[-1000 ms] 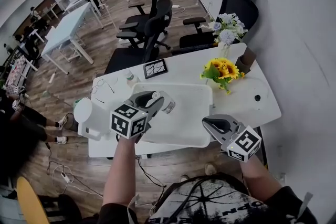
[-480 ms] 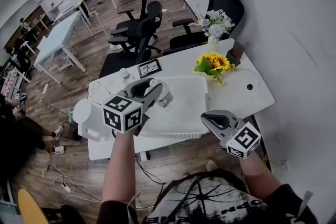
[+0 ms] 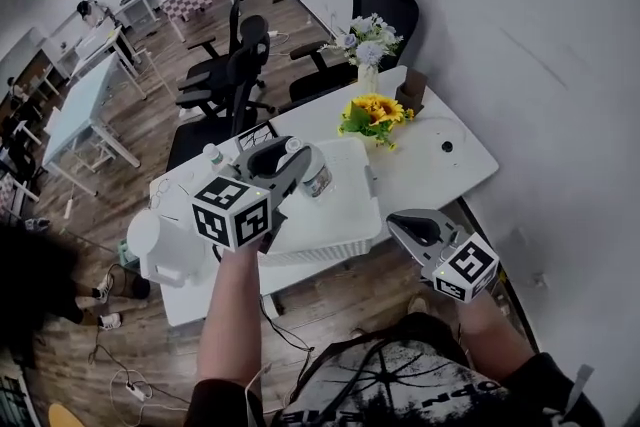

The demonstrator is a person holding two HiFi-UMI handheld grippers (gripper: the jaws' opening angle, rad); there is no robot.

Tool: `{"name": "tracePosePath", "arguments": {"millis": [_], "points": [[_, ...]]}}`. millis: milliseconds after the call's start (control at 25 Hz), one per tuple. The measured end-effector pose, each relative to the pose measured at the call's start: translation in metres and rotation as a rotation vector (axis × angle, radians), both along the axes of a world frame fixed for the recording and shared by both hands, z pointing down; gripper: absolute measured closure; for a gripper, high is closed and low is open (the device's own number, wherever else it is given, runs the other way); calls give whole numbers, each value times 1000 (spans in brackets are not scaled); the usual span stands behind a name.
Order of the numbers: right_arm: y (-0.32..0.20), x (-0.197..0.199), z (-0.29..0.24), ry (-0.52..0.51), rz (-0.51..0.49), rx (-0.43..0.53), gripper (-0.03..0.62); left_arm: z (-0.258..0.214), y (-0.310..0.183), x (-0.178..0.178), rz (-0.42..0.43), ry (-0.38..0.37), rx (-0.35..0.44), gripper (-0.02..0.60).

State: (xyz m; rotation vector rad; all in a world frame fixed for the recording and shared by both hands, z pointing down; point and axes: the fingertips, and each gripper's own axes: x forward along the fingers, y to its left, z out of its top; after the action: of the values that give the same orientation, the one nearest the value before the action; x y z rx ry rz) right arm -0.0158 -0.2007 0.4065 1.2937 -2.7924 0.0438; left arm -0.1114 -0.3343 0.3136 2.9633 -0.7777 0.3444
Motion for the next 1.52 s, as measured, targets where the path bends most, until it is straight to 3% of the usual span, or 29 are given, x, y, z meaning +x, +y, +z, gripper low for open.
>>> {"name": "tracePosePath", "arguments": {"millis": [240, 760, 1200, 1520], "points": [[11, 30, -1, 7, 39, 3, 571, -16, 9, 40, 58, 29, 13, 440], [10, 126, -2, 19, 80, -18, 571, -15, 12, 147, 86, 72, 2, 442], [18, 201, 26, 35, 144, -86, 571, 34, 9, 236, 96, 57, -18, 441], [15, 235, 43, 38, 153, -129, 571, 85, 6, 277, 97, 48, -52, 441]]}}
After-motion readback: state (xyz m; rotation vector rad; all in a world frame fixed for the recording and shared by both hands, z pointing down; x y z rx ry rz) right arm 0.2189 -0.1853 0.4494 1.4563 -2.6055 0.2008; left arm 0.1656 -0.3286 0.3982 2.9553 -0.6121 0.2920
